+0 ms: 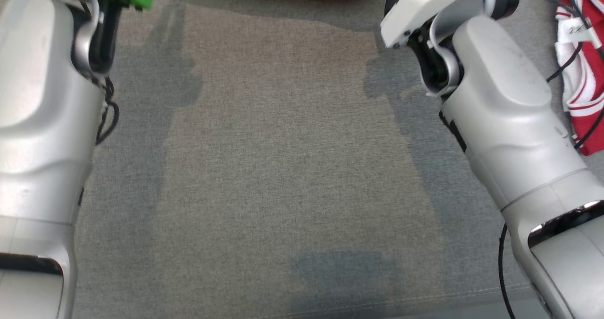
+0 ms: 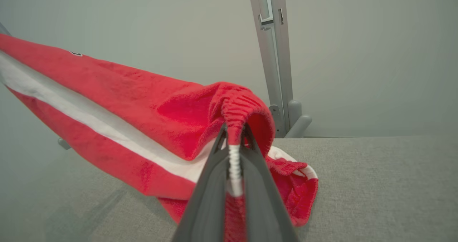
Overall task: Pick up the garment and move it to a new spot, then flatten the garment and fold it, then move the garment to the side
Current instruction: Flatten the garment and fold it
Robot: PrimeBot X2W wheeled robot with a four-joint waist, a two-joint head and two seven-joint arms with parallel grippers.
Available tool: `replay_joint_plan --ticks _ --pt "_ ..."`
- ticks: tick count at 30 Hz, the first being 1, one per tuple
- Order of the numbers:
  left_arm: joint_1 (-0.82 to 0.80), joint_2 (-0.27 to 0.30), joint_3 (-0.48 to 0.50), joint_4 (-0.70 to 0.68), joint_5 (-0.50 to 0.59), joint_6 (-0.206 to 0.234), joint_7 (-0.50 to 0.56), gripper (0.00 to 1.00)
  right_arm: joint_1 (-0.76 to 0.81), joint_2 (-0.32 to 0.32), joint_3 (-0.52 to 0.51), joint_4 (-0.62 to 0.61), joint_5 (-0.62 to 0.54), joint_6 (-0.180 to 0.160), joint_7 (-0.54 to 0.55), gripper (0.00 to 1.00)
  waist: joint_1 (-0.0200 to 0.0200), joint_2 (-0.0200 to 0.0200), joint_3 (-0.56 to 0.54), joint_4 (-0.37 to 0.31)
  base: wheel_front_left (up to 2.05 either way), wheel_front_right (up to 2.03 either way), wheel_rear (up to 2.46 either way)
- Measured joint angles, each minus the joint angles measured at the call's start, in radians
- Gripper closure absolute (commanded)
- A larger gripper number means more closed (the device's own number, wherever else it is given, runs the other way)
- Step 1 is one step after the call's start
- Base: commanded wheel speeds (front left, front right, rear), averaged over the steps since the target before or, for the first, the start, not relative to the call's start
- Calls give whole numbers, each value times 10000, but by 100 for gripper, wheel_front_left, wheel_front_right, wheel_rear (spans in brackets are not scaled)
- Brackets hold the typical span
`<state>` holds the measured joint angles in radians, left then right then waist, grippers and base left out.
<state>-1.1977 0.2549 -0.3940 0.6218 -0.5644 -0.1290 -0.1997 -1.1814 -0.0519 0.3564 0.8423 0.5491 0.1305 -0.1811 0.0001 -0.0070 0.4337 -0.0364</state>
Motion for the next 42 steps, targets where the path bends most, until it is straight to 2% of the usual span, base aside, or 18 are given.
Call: replay_joint_plan --ticks 4,8,12,13,18,23,27,33,42 --pt "971 173 -591 276 -723 0 -393 100 447 36 888 533 665 0 -370 100 1 0 543 275 0 0 0" --pt "1786 531 -1057 -255 -1386 0 -568 100 750 -50 1521 322 1235 0 -633 100 1 0 803 577 0 0 0" --pt "2894 961 -1114 -1118 -2054 0 -585 100 1404 -566 1983 -581 1906 0 -763 100 0 0 729 719 0 0 0" --pt "3450 1114 -1012 -1672 -2299 0 -614 100 1887 -924 2205 -1212 2174 0 -796 100 0 0 613 721 0 0 0" --pt "5211 1262 -345 -2903 -2456 0 -616 100 3423 -1795 2266 -2941 2623 0 -809 100 0 0 237 702 0 0 0" --pt "7471 899 328 -3906 -2537 0 -627 100 5547 -2345 1960 -4767 2600 0 -817 100 -1 0 -222 749 0 0 0" --pt "9131 426 665 -4301 -2621 0 -627 100 7338 -2362 1599 -5634 2368 0 -817 100 -1 0 -638 811 0 0 0" --pt "10896 -257 1047 -4763 -2531 0 -627 100 9481 -1990 1129 -6435 1933 0 -817 100 -2 0 -1356 854 0 0 0" --pt "13017 -700 1682 -5482 -2266 0 -627 100 11382 -2010 1499 -7022 1685 0 -696 100 -2 0 -2531 732 0 0 0"
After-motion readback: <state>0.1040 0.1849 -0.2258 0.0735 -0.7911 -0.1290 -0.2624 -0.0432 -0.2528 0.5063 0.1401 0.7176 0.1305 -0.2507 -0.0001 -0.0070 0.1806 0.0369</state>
